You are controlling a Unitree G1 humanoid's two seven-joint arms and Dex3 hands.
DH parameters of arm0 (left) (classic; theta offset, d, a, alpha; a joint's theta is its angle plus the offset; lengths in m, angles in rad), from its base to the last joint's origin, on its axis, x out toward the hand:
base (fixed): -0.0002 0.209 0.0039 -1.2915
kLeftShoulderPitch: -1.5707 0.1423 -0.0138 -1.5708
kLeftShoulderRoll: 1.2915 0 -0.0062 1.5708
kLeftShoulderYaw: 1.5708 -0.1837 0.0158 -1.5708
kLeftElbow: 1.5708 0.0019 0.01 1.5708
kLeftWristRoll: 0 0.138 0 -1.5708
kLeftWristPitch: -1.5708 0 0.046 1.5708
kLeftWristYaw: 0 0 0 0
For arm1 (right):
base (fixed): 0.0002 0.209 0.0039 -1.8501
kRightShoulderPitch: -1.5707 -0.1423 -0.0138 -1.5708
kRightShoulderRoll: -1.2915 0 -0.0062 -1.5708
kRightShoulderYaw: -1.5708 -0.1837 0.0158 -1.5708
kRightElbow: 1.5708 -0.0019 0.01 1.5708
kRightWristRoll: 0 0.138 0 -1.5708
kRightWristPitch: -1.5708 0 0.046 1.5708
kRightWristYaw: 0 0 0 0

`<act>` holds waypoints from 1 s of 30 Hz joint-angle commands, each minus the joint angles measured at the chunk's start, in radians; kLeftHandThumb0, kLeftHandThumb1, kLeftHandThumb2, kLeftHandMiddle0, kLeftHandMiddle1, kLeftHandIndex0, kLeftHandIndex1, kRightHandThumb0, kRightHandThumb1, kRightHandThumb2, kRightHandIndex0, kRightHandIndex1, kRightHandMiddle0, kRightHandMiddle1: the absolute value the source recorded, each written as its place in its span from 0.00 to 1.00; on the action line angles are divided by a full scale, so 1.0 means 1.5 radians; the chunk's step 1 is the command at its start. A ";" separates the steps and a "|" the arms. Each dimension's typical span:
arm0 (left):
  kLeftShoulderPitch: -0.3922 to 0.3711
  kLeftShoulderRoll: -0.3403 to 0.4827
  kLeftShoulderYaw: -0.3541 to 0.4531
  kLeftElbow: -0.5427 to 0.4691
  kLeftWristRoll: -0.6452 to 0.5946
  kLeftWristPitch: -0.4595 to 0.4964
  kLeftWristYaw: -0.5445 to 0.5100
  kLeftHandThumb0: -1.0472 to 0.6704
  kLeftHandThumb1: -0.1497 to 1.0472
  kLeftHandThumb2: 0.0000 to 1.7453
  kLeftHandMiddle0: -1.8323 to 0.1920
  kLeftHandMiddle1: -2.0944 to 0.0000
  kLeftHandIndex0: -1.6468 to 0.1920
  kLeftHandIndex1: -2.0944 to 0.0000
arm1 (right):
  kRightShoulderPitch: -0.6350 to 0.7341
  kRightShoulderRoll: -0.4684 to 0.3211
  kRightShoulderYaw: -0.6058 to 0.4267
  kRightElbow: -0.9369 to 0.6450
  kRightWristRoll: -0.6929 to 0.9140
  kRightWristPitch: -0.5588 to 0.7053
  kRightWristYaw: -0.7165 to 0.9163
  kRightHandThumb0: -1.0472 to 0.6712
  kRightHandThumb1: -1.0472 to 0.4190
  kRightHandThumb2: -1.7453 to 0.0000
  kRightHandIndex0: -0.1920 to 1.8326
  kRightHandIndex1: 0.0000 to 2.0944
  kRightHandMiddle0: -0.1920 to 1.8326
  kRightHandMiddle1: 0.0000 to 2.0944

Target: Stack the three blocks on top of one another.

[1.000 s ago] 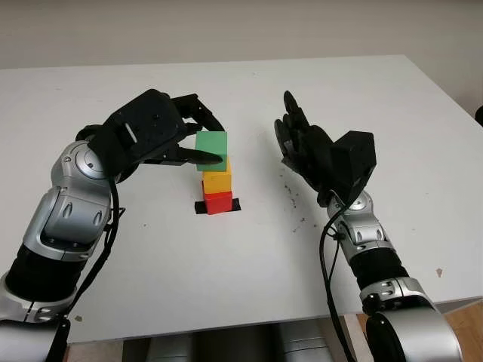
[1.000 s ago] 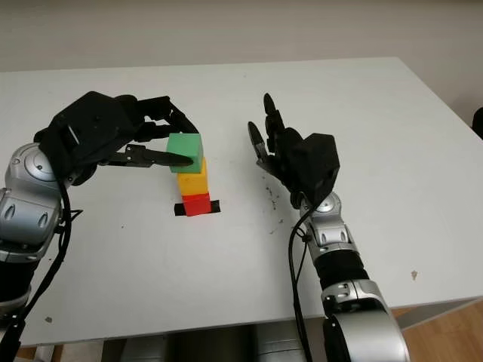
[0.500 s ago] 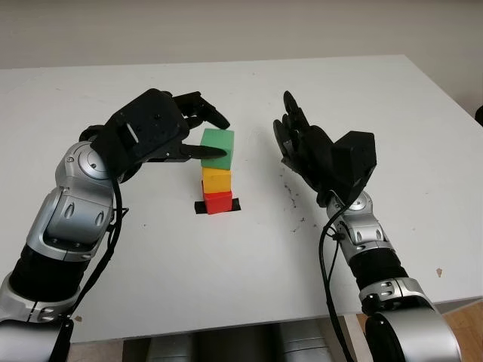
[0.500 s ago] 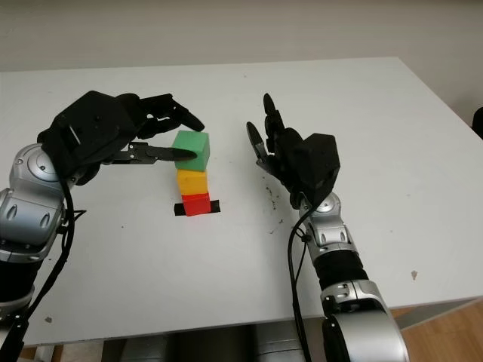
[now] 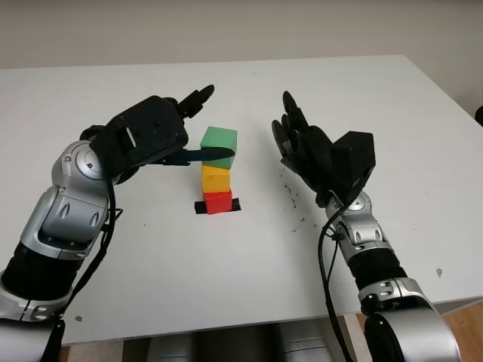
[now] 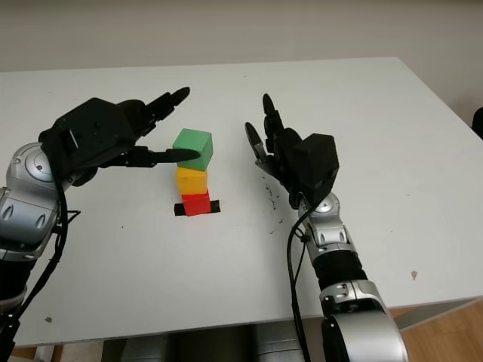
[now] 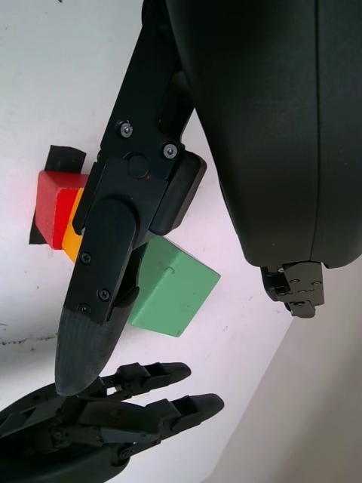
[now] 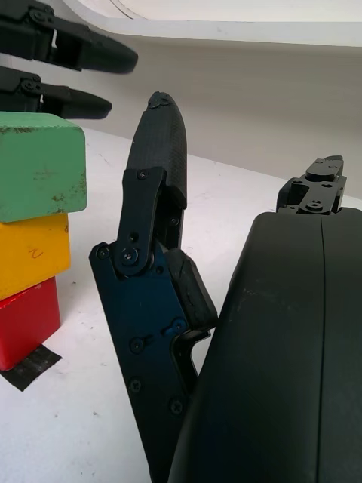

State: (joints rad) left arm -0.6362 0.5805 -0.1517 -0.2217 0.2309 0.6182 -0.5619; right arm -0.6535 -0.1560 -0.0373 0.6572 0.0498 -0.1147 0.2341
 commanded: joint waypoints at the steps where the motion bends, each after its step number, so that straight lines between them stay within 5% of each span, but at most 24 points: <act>1: 0.010 0.002 0.028 -0.012 -0.010 -0.004 0.008 0.04 1.00 0.15 1.00 1.00 1.00 1.00 | 0.002 -0.001 -0.003 -0.001 0.001 -0.007 0.002 0.17 0.00 0.68 0.00 0.00 0.00 0.00; 5: 0.034 -0.015 0.067 -0.043 -0.015 0.010 0.055 0.09 1.00 0.37 1.00 1.00 1.00 1.00 | 0.003 -0.001 -0.007 0.005 0.004 -0.016 0.005 0.16 0.00 0.69 0.00 0.00 0.00 0.00; 8: 0.062 -0.053 0.121 -0.057 -0.037 -0.009 0.117 0.11 1.00 0.42 1.00 1.00 1.00 1.00 | 0.004 -0.002 -0.010 0.008 0.008 -0.021 0.011 0.16 0.00 0.69 0.00 0.00 0.00 0.00; 16: 0.125 -0.160 0.242 -0.050 -0.085 -0.098 0.297 0.12 1.00 0.38 1.00 1.00 1.00 1.00 | -0.002 -0.014 -0.016 0.014 0.013 -0.039 0.031 0.15 0.00 0.63 0.00 0.00 0.00 0.00; 30: 0.240 -0.211 0.268 0.182 -0.097 -0.426 0.420 0.15 1.00 0.38 1.00 0.99 1.00 1.00 | -0.011 -0.020 -0.042 0.033 0.032 -0.068 0.043 0.17 0.00 0.60 0.00 0.00 0.00 0.00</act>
State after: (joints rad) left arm -0.2882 0.2691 0.2537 0.0309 0.0900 0.0105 0.0660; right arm -0.6566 -0.1771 -0.0915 0.7078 0.0894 -0.2017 0.2976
